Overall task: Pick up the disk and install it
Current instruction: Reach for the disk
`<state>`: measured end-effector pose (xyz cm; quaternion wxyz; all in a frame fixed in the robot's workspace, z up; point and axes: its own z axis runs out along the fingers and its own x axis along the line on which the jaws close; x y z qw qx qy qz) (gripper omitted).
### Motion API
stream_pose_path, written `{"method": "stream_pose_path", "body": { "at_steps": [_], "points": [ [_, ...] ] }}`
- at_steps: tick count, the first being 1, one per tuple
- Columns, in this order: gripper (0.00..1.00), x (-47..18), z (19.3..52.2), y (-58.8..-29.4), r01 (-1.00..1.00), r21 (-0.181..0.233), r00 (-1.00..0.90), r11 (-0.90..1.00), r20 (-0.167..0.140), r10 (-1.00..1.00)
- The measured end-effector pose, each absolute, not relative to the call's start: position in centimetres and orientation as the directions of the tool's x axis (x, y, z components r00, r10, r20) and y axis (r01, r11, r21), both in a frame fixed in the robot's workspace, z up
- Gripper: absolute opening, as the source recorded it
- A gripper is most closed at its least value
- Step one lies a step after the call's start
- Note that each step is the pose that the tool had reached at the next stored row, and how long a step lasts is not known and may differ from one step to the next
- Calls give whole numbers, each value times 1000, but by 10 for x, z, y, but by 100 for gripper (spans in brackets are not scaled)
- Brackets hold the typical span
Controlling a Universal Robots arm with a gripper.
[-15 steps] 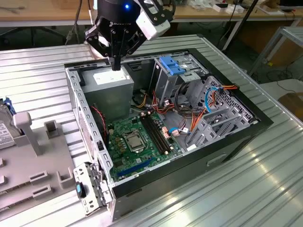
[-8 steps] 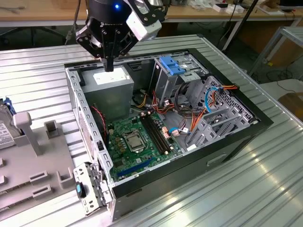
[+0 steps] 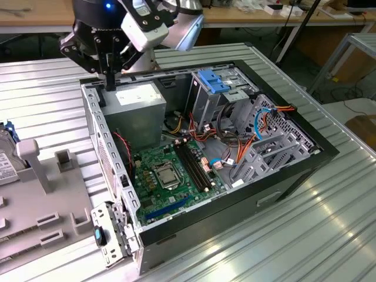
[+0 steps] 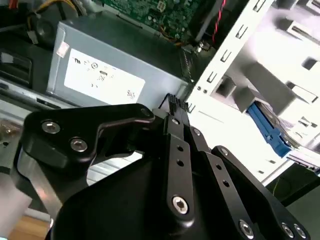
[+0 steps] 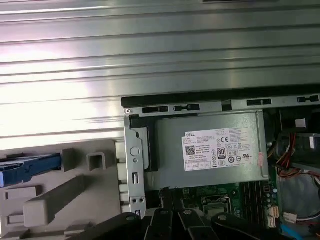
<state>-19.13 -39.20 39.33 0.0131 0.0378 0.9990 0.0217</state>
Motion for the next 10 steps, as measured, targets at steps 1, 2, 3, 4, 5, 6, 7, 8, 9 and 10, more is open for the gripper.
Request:
{"method": "stream_pose_path", "body": {
  "at_steps": [1,2,3,4,5,6,7,8,9,10],
  "points": [
    [11,-198,393,-389,75,44,-997,996,-24,76],
    [11,-204,393,-387,75,44,-997,996,-24,76],
    [11,-208,393,-386,75,44,-997,996,-24,76],
    [11,-214,393,-385,75,44,-997,996,-25,76],
    [11,-223,393,-383,75,44,-997,996,-24,76],
    [11,-230,393,-382,75,44,-997,996,-25,76],
    [11,-234,393,-382,75,44,-997,996,-24,76],
    [11,-240,393,-381,75,44,-997,996,-24,76],
    [11,-245,393,-381,75,44,-997,996,-24,76],
    [11,-249,393,-380,75,44,-997,996,-24,76]
  ]
}}
